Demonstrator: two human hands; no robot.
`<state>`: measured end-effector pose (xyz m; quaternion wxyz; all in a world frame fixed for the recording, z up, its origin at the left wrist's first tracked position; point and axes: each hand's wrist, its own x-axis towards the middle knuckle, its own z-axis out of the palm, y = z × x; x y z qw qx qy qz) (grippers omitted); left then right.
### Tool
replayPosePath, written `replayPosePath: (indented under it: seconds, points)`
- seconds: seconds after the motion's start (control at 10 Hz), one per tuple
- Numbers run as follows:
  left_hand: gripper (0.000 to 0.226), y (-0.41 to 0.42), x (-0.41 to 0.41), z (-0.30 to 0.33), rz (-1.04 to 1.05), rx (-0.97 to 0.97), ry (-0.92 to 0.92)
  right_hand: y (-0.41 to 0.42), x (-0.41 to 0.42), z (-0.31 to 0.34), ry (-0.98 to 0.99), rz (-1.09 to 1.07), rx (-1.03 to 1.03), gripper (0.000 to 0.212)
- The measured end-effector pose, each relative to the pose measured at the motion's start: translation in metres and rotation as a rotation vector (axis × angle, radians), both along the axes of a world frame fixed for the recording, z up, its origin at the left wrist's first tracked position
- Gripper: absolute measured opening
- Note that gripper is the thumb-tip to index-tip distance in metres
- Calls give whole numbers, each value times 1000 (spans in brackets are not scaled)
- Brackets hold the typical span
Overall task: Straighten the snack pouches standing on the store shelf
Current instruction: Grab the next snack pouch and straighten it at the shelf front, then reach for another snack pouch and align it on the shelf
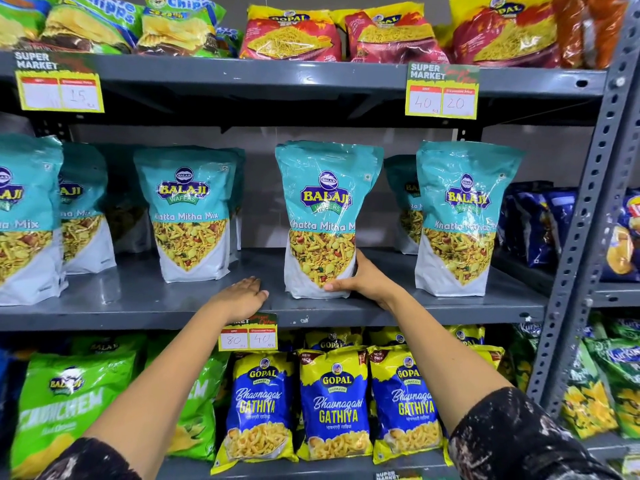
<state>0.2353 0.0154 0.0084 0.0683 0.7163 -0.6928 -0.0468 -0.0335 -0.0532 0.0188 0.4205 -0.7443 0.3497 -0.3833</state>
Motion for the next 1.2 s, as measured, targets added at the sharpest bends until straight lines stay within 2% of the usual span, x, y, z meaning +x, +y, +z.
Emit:
replayPosePath:
  seconds: [0.4,0.5,0.6,0.7,0.8,0.9,1.0,1.1,1.2]
  points:
    - [58,0,-1,0,3,5,-12,0,0,0,-6,16,-4,110]
    - [58,1,-2,1,-2,-9,-5,5,-3,0,-2,-56,-39,119]
    - [56,7,2,3,-14,-37,45,19,-3,-2,-77,-240,-193,117]
    - [53,17,15,2,-32,-91,82,39,1,-5,-255,-442,-511,69]
    - [50,34,37,-4,-2,-179,43,58,13,-1,-363,-536,-811,34]
    - [46,53,68,-9,58,-305,-14,77,44,5,-370,-475,-921,19]
    - [43,67,106,-15,76,-422,-78,88,88,10,-315,-316,-871,5]
    - [41,76,147,-16,108,-477,-93,81,138,12,-188,-177,-694,6]
    - [41,80,182,-19,135,-536,-90,53,183,9,-66,-125,-484,9]
